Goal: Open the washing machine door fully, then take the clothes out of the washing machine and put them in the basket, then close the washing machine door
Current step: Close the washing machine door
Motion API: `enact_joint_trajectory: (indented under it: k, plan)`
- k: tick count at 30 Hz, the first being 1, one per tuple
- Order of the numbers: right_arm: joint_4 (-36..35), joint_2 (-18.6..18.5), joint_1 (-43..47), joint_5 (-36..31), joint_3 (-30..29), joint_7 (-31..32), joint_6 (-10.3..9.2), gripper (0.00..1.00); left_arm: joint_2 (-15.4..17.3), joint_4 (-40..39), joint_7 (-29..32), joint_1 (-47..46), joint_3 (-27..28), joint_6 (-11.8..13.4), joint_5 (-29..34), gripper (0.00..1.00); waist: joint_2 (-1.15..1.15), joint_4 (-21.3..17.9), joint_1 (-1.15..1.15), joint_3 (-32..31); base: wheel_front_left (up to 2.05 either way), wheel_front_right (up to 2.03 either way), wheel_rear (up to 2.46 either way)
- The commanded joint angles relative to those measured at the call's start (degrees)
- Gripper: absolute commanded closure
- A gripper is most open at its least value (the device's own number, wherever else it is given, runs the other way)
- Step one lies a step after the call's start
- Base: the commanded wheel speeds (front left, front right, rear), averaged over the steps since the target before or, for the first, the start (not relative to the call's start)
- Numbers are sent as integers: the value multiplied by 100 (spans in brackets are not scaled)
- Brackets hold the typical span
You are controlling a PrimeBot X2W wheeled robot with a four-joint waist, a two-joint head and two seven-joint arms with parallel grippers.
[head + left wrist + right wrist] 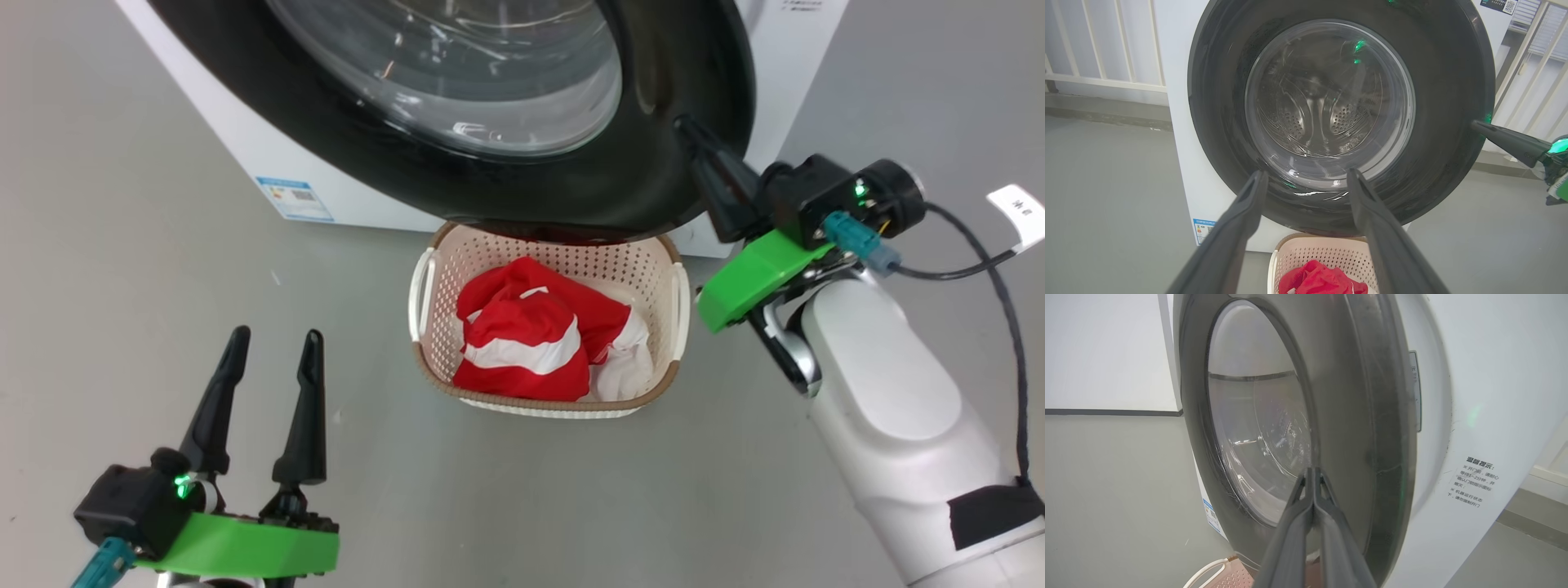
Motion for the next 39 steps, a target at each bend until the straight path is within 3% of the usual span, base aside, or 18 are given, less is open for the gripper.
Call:
enact_joint_trajectory:
  k: [1, 21, 31, 39]
  plan:
    - [-89, 86, -142, -95, -7, -36, 28, 100, 62, -98, -69, -155, 201, -41, 34, 0, 0, 61, 0, 58, 0, 0, 0]
    - [315, 70, -735, -678, -781, -36, 28, 100, -12, 189, -69, -322, 191, -109, -27, 0, 0, 267, 0, 291, 0, 0, 0]
    - [1060, -62, -1619, -855, -1019, -36, 28, 100, -47, 260, -69, -517, 155, -165, -11, 0, 0, 241, 0, 552, 0, 0, 0]
    - [1161, -168, -2056, -1101, -1126, -36, 28, 100, -118, 289, -69, -670, 150, -218, 20, 0, 0, 224, 0, 779, 0, 0, 0]
